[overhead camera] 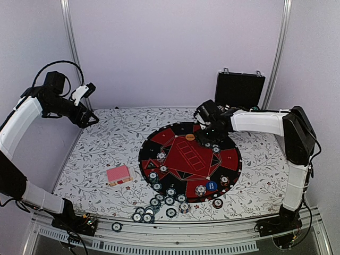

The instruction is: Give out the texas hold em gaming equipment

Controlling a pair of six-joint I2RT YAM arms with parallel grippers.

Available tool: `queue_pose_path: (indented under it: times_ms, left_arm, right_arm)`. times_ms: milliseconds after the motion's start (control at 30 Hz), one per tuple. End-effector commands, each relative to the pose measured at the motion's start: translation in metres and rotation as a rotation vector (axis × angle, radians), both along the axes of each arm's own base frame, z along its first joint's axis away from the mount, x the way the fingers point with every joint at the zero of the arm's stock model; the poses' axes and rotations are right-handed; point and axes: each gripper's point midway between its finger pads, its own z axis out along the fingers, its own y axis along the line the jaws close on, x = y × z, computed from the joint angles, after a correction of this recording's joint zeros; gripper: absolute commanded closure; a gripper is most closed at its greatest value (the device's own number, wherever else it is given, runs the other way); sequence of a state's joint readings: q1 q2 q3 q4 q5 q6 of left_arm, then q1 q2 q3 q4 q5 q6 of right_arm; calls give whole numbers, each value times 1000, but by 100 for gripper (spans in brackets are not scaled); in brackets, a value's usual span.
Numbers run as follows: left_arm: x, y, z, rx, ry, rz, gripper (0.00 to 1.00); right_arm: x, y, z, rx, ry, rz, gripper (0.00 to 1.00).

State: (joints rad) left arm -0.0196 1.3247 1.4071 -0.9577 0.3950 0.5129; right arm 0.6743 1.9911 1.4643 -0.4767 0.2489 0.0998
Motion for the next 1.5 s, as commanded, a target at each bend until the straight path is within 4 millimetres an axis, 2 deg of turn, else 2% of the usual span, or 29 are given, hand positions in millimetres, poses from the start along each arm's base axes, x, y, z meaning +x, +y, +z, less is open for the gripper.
queue_pose_path:
  times_ms: [0, 133, 267, 367, 467, 600, 833, 1067, 1200, 1467]
  left_arm:
    - [-2, -4, 0, -3, 6, -19, 0]
    - [-2, -4, -1, -4, 9, -18, 0]
    - [-3, -4, -2, -4, 9, -18, 0]
    - [-3, -4, -1, -3, 9, -17, 0]
    - [-3, -5, -2, -9, 12, -19, 0]
    - [-3, -5, -2, -12, 12, -17, 0]
    - [-3, -5, 2, -9, 6, -14, 0]
    - [-2, -4, 2, -3, 6, -14, 0]
    - [-1, -4, 2, -4, 5, -13, 0]
    - [0, -4, 3, -2, 3, -15, 0]
  right_arm:
    - [-71, 59, 27, 85, 57, 184, 26]
    - [-150, 109, 20, 109, 147, 386, 25]
    - [-221, 145, 13, 132, 224, 566, 25]
    - [-250, 157, 7, 119, 257, 636, 21]
    - [-267, 166, 1, 113, 274, 685, 18]
    - [-277, 174, -7, 80, 269, 734, 17]
    - [-280, 185, -24, 34, 276, 798, 21]
    - [-291, 183, -39, 0, 309, 914, 15]
    - [-287, 179, -46, -52, 293, 942, 14]
    - [-282, 183, -66, -89, 293, 943, 14]
